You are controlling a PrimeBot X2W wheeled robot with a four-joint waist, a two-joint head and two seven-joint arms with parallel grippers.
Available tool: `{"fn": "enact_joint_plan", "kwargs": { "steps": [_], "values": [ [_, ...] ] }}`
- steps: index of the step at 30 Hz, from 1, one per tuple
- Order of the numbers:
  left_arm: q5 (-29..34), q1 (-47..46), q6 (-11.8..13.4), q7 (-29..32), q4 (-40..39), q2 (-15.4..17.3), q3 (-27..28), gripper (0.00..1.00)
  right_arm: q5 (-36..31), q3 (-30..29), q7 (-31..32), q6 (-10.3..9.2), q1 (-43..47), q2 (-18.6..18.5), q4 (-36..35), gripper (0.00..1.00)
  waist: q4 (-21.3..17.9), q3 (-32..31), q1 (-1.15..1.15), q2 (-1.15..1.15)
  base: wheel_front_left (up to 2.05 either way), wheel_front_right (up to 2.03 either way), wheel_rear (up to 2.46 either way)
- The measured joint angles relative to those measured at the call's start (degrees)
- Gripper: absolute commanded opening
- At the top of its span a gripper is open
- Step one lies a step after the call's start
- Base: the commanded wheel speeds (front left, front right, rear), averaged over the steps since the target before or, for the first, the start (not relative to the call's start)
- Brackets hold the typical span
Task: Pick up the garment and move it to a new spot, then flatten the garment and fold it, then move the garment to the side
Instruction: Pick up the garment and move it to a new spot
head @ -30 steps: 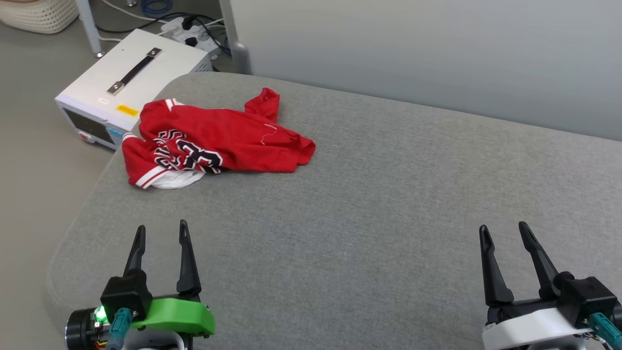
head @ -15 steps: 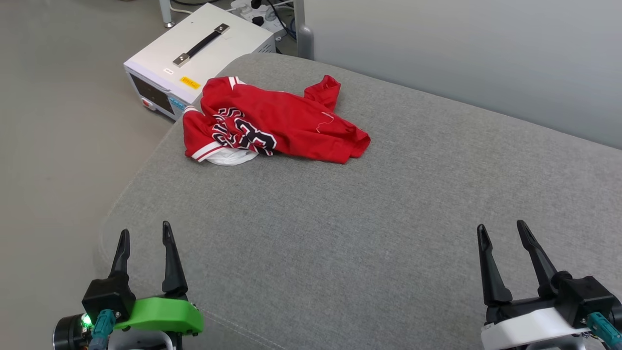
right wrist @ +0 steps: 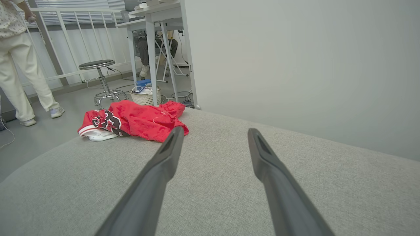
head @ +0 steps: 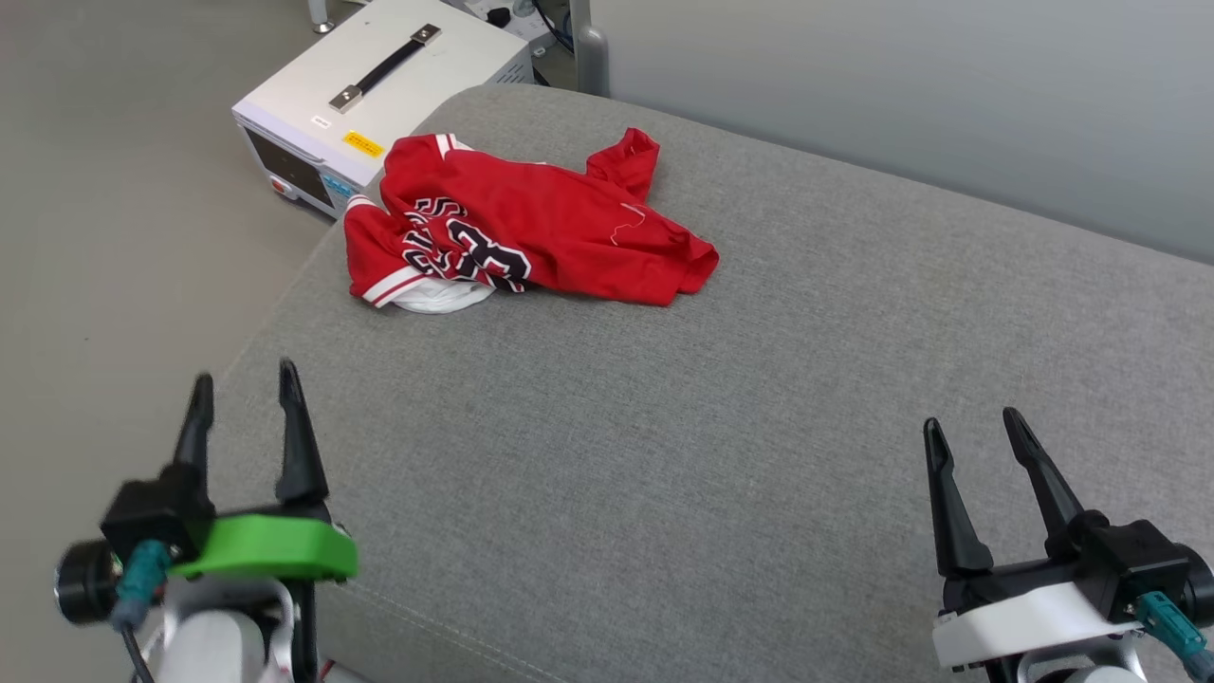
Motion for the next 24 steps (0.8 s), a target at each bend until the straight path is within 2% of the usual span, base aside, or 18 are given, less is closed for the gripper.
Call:
{"fn": "enact_joint_plan", "kwargs": {
  "steps": [7, 11, 15, 18, 21, 24],
  "values": [
    [-0.16, -15.7, -5.05, 0.0, 2.04, 5.68, 3.44, 1.0, -2.05, 0.08, 0.0, 0.0, -3.05, -0.16, -1.23, 1.0, -1.98, 3.74, 0.0, 0.0, 0.0, 0.0, 0.0],
    [-1.24, -24.35, -6.19, 0.0, 4.41, 8.98, 3.52, 1.0, -2.66, 0.09, 0.0, 0.0, -4.94, -1.18, -2.07, 1.0, -3.33, 6.78, 0.0, 0.0, 0.0, 0.0, 0.0],
    [-5.17, -32.44, -6.7, 0.54, 10.7, 13.23, 2.1, 1.0, -3.04, -0.12, 0.0, 0.0, -6.87, -1.8, -3.18, 1.0, -4.87, 10.05, 0.01, 0.0, 0.0, 0.0, 0.0],
    [-9.71, -37.43, -6.87, 5.82, 15.04, 17.51, -2.45, 1.0, -3.23, -0.12, -0.01, 0.0, -7.52, -2.11, -3.78, 1.0, -6.02, 12.29, 0.01, 0.0, 0.0, 0.0, 0.0],
    [-16.13, -41.12, -6.9, 13.63, 18.06, 21.78, -8.61, 1.0, -3.47, -0.15, -0.04, 0.0, -7.94, -2.56, -4.28, 1.0, -7.12, 14.31, 0.01, 0.0, 0.0, 0.0, 0.0],
    [-24.38, -44.64, -6.91, 24.83, 20.9, 25.2, -13.72, 1.0, -3.48, -0.33, -0.05, 0.0, -8.42, -3.08, -4.78, 1.0, -8.06, 16.33, 0.01, 0.0, 0.0, 0.0, 0.0]
  ]
}}
